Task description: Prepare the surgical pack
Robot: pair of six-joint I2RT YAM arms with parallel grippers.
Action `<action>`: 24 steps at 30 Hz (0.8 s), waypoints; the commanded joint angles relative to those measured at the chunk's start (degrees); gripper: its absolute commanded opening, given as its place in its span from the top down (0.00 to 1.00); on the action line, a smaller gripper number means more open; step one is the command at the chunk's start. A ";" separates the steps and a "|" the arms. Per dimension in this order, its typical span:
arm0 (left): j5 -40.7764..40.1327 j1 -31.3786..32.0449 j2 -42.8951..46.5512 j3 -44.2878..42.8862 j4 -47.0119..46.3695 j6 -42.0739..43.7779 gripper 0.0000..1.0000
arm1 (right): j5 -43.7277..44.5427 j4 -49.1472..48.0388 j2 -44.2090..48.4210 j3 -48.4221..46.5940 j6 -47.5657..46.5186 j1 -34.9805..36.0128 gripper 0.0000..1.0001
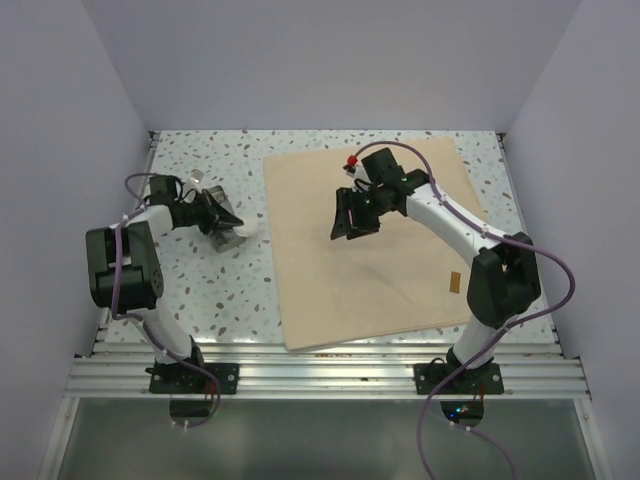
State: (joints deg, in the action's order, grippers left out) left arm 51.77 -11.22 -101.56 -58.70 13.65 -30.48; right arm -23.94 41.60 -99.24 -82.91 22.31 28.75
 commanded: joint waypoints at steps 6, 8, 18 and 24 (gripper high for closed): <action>0.35 -4.68 -4.35 -4.76 -0.38 1.91 1.00 | -2.86 0.32 -2.18 -3.83 -1.30 -0.01 0.47; -0.35 -4.86 -5.05 -5.20 0.15 3.14 1.00 | -3.21 0.23 -2.53 -4.01 -1.21 -0.01 0.48; -8.42 -7.32 -4.97 -7.22 8.40 7.63 1.00 | -3.92 0.41 -3.85 -5.15 -1.56 -0.01 0.48; -10.72 -7.67 -5.40 -7.22 10.52 9.12 1.00 | -4.36 0.06 -3.94 -4.62 -1.65 -0.01 0.48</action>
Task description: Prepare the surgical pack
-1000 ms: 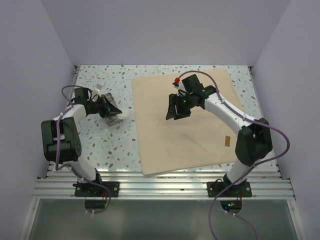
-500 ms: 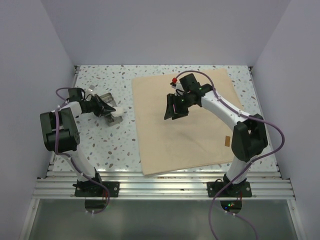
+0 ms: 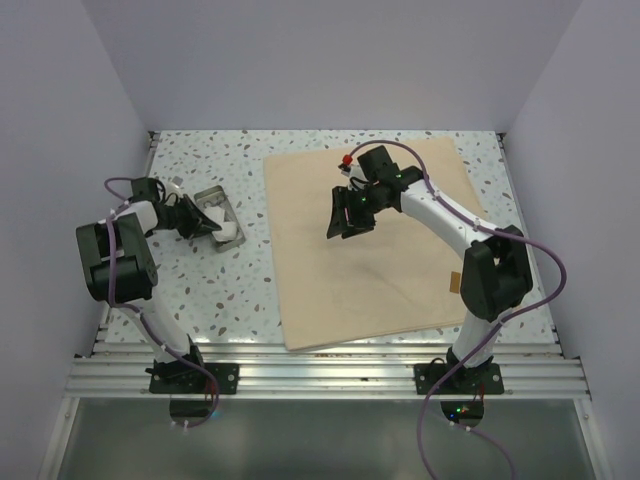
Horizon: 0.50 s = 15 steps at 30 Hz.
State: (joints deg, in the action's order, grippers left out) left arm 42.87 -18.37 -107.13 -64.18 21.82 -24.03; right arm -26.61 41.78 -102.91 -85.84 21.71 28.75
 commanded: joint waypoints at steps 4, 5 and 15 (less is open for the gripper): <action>-1.30 -0.44 -1.76 -1.91 2.08 2.85 1.00 | -1.87 -0.03 -0.45 -1.87 -0.89 -0.01 0.48; -0.69 -0.35 -2.20 -2.08 2.26 2.76 1.00 | -1.95 -0.21 -0.45 -1.96 -0.88 -0.01 0.48; -5.69 -0.26 0.86 -4.11 6.12 3.82 0.58 | -1.86 -0.12 0.08 -1.35 -0.53 -0.01 0.49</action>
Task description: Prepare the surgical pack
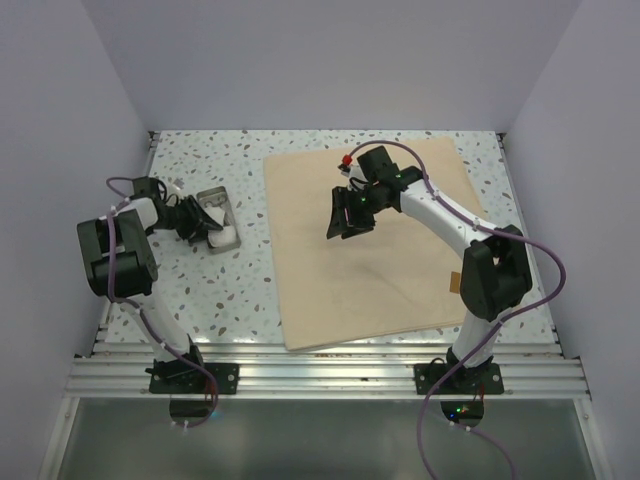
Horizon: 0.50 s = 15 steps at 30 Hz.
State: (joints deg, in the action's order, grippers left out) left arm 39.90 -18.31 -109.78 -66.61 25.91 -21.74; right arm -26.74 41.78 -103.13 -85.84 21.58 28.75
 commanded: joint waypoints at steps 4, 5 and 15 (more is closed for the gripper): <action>-2.72 0.02 6.85 -0.98 2.39 0.47 0.48 | -2.00 -0.21 0.21 -1.52 -0.05 -0.01 0.49; -2.98 0.20 7.55 -0.72 2.48 0.21 0.48 | -2.00 -0.12 0.30 -1.43 0.04 -0.01 0.49; -11.41 3.36 16.34 1.31 5.20 -1.20 0.45 | 2.74 1.29 1.53 -1.52 1.26 -0.27 0.48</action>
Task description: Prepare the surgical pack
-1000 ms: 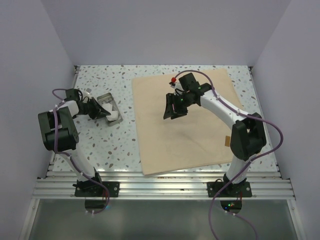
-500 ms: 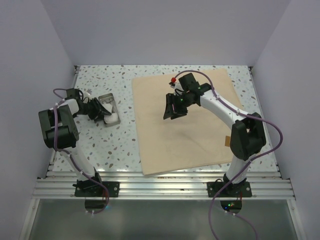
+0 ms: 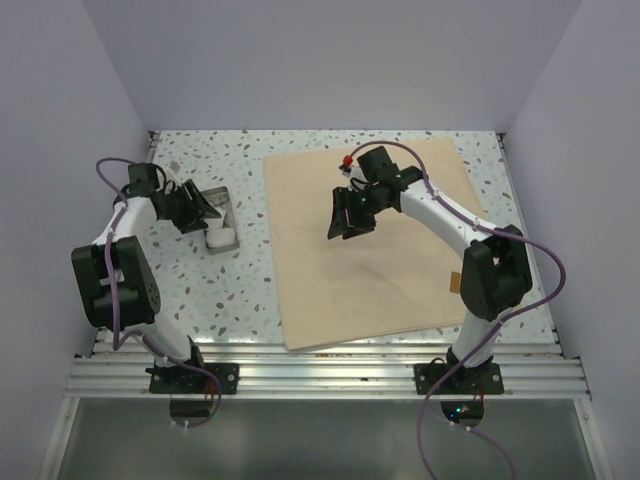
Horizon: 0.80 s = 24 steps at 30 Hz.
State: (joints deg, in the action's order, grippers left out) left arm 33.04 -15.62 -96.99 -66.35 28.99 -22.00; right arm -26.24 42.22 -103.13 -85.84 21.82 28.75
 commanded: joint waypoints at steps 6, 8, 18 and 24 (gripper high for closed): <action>-11.50 1.20 5.84 0.69 3.53 -0.24 0.43 | 9.00 -0.12 3.28 -0.21 6.72 -3.42 0.48; -12.55 2.68 7.34 0.34 3.18 0.11 0.42 | 12.68 -1.69 5.83 1.98 8.66 -7.37 0.48; -13.71 20.71 6.73 0.52 -2.36 -2.96 0.42 | 35.80 1.52 13.57 14.21 15.36 -26.20 0.49; -10.46 24.76 5.85 1.30 -6.22 -2.79 0.42 | 36.27 7.00 14.36 19.38 8.60 -33.93 0.41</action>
State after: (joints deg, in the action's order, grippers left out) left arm 20.60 8.67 -91.64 -65.76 27.79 -23.79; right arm 6.72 45.12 -91.35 -69.58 34.22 -2.22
